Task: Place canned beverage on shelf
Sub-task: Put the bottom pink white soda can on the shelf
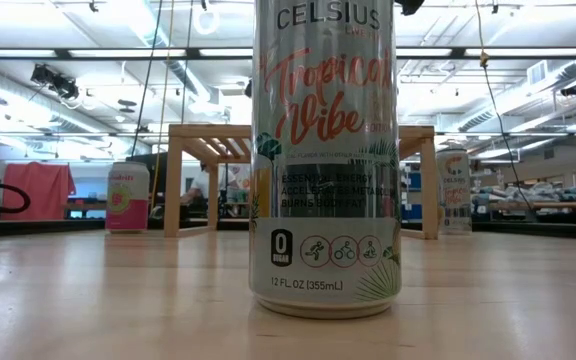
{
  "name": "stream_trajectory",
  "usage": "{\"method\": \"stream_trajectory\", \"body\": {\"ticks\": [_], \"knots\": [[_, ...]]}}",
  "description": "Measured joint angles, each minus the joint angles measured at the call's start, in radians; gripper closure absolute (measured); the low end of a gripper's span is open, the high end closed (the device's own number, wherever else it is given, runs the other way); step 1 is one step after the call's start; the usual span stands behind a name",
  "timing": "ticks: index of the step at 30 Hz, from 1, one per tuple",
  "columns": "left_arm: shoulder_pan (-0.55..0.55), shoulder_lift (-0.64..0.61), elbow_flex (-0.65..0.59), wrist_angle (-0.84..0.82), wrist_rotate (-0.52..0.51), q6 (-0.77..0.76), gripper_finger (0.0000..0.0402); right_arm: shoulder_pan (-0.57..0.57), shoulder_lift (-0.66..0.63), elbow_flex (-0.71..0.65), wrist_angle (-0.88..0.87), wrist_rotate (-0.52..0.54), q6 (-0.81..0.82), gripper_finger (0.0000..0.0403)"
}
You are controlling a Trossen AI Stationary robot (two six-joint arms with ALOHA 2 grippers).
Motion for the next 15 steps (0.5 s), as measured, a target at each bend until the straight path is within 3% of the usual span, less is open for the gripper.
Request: {"method": "stream_trajectory", "body": {"ticks": [15], "knots": [[0.0, 0.0, 0.0, 0.0, 0.001, 0.046, 0.0088, -0.005, 0.0, 0.0, 0.016, 0.004, -0.002, 0.0213]]}}
